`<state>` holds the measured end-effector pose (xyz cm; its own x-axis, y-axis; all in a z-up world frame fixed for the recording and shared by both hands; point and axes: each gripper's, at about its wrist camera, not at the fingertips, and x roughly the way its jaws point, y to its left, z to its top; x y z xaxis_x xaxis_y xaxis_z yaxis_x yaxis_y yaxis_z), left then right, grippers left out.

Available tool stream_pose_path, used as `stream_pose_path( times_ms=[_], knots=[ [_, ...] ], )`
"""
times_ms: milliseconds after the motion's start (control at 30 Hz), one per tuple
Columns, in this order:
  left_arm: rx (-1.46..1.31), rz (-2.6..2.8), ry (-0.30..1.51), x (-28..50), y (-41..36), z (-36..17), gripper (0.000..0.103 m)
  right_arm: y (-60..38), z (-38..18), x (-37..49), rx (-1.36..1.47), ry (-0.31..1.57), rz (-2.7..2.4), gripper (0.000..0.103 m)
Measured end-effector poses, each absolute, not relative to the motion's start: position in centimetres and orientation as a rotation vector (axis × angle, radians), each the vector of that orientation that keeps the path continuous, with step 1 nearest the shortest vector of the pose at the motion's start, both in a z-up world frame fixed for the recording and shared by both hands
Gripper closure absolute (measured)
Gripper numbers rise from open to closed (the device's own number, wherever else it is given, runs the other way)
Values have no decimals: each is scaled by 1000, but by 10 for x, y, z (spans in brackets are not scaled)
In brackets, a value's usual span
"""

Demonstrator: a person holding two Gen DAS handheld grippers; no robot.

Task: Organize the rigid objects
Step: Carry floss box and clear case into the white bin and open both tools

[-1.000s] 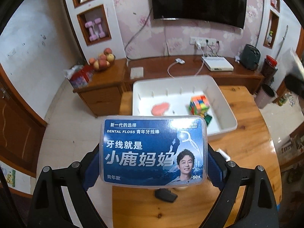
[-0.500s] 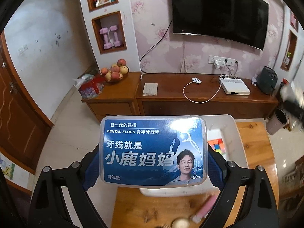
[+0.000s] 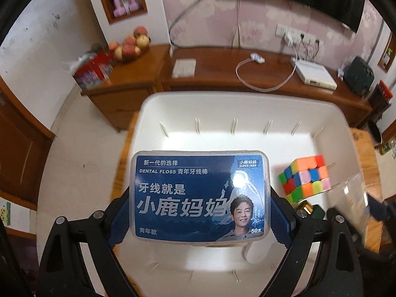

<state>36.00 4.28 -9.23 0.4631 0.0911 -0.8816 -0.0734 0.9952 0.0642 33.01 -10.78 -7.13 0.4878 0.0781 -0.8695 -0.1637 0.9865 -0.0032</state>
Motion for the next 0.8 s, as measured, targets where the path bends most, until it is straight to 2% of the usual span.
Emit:
stream_pose_path(
  times_ms=[200, 400, 433, 500, 800],
  knots=[
    [28, 83, 1133, 371, 32, -112, 10, -102, -106, 335, -110, 1136, 170, 51],
    [14, 77, 1172, 384, 27, -121, 10, -100, -114, 336, -117, 1178, 179, 50],
    [4, 78, 1185, 387, 27, -123, 10, -99, -115, 335, -123, 1181, 182, 48],
    [-15, 83, 1207, 389, 29, -128, 10, -97, -114, 333, -141, 1172, 185, 36],
    [4, 43, 1168, 372, 25, -119, 4, -96, -104, 313, -178, 1127, 212, 35]
  ],
)
